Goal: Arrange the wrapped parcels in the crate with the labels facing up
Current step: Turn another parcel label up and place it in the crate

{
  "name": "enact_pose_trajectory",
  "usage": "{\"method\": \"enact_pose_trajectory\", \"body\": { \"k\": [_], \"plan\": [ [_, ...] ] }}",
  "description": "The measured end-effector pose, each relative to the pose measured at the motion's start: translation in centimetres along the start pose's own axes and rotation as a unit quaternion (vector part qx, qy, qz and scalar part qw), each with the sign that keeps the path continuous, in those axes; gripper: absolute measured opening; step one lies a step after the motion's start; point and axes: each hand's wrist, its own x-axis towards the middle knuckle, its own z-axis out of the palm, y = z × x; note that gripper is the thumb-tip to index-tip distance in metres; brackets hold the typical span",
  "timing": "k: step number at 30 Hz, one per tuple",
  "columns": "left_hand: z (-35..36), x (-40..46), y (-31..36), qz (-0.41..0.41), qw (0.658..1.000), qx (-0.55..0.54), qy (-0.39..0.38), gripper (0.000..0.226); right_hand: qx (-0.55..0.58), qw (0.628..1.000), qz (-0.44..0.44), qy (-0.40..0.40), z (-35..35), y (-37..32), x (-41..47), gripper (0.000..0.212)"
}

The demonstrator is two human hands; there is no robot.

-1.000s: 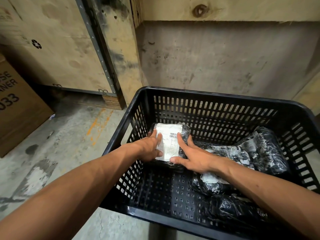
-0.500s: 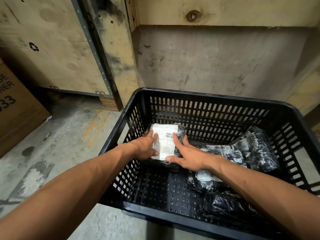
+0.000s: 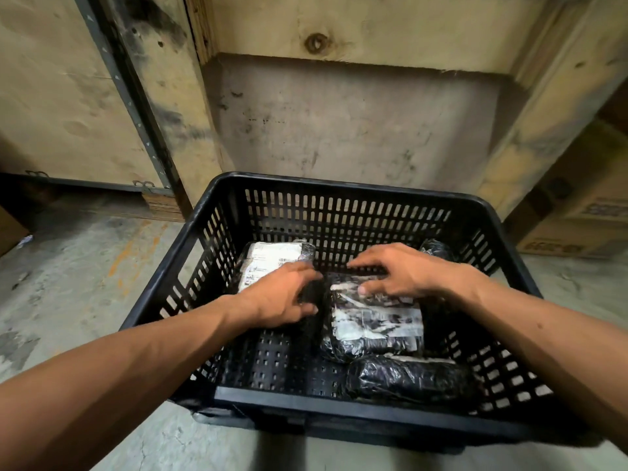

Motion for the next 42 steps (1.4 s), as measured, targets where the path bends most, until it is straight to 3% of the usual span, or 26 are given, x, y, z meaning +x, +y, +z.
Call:
{"method": "enact_pose_trajectory", "body": {
  "k": [6,12,18,21,28,33,34,36,38,40,42],
  "plan": [
    [3.8,2.6,4.4,0.114,0.987,0.077,-0.087,0.093,-0.033,0.997,0.034,-0.065,0.5,3.9,-3.6,0.080],
    [5.7,3.8,3.9,0.120,0.981,0.093,-0.121,0.088,-0.105,0.980,0.018,-0.167,2.7,5.1,-3.4,0.092],
    [6.0,4.0,3.6,0.104,0.984,0.069,-0.130,0.094,-0.118,0.976,0.012,-0.180,4.0,5.5,-3.3,0.108],
    [6.0,3.8,3.9,0.094,0.987,0.038,-0.124,0.094,-0.175,0.969,0.013,-0.174,4.4,4.5,-3.3,0.110],
    [5.5,3.5,4.8,0.083,0.990,0.023,-0.108,0.090,-0.230,0.956,-0.024,-0.181,3.5,2.5,-4.5,0.094],
    [4.5,4.0,3.6,0.046,0.997,-0.011,-0.053,0.100,-0.198,0.975,-0.047,-0.087,2.0,3.8,-4.0,0.038],
    [4.6,4.0,3.2,0.030,0.999,-0.017,-0.035,0.092,-0.170,0.982,-0.051,-0.059,1.9,4.0,-3.7,0.031],
    [4.8,4.1,2.8,0.010,1.000,-0.029,0.004,0.056,-0.126,0.990,-0.066,-0.007,2.3,4.3,-3.3,0.027],
    [4.8,4.1,2.7,0.008,0.999,-0.022,0.025,0.029,-0.120,0.991,-0.065,-0.009,2.8,4.5,-3.0,0.028],
    [4.6,4.1,2.6,0.001,0.998,-0.045,0.031,0.024,-0.142,0.987,-0.054,-0.043,3.2,4.7,-3.0,0.029],
    [4.5,4.2,2.4,-0.006,0.995,-0.098,0.014,0.028,-0.176,0.982,-0.046,-0.051,3.6,4.6,-3.0,0.053]
  ]
}}
